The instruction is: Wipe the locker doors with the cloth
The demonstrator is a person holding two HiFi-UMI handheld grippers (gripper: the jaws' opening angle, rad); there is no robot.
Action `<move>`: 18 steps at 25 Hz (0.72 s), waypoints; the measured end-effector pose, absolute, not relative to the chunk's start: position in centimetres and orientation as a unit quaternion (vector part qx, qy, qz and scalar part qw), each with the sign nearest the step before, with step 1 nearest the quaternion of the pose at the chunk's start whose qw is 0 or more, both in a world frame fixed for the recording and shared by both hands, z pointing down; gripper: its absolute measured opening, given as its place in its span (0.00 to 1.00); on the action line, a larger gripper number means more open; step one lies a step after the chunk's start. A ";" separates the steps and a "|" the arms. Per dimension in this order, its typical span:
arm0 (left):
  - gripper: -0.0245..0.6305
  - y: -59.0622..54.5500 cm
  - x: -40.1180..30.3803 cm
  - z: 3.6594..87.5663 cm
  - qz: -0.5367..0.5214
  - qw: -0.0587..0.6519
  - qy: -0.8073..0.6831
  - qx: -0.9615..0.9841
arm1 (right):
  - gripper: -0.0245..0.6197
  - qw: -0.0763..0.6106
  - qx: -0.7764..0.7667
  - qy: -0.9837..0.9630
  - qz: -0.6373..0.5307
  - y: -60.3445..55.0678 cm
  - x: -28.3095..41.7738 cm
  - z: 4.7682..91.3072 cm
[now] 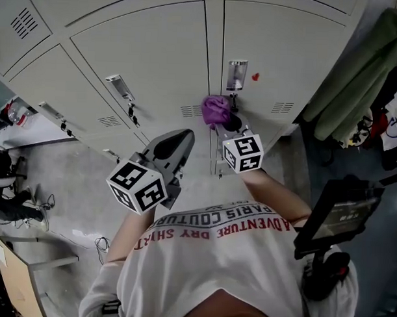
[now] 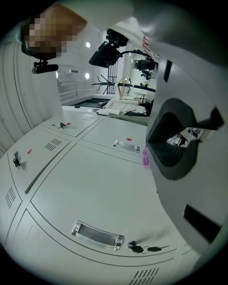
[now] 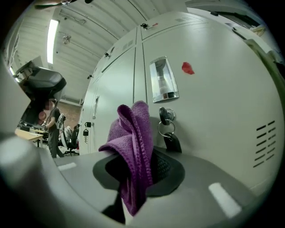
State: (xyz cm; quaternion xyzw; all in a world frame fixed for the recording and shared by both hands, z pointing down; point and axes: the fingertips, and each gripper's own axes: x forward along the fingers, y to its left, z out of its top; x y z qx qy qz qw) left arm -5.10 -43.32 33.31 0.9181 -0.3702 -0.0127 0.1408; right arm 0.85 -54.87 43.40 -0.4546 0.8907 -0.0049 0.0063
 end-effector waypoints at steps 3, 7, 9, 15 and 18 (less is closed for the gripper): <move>0.04 -43.2 -5.2 33.7 -0.005 0.140 -0.374 0.917 | 0.15 0.004 -0.449 0.893 0.009 -54.9 0.9 43.4; 0.04 -43.0 -5.5 33.9 0.001 0.143 -0.377 0.915 | 0.15 -0.005 -0.445 0.895 0.011 -54.9 1.0 43.4; 0.04 -43.0 -5.4 33.9 0.002 0.144 -0.375 0.916 | 0.15 -0.009 -0.448 0.894 0.014 -54.9 1.2 43.5; 0.04 -42.8 -5.2 34.0 0.005 0.141 -0.369 0.918 | 0.15 -0.011 -0.467 0.884 0.016 -55.0 3.1 43.5; 0.04 -42.9 -5.5 34.5 0.008 0.150 -0.374 0.915 | 0.15 -0.018 -0.477 0.878 0.026 -55.1 4.1 43.4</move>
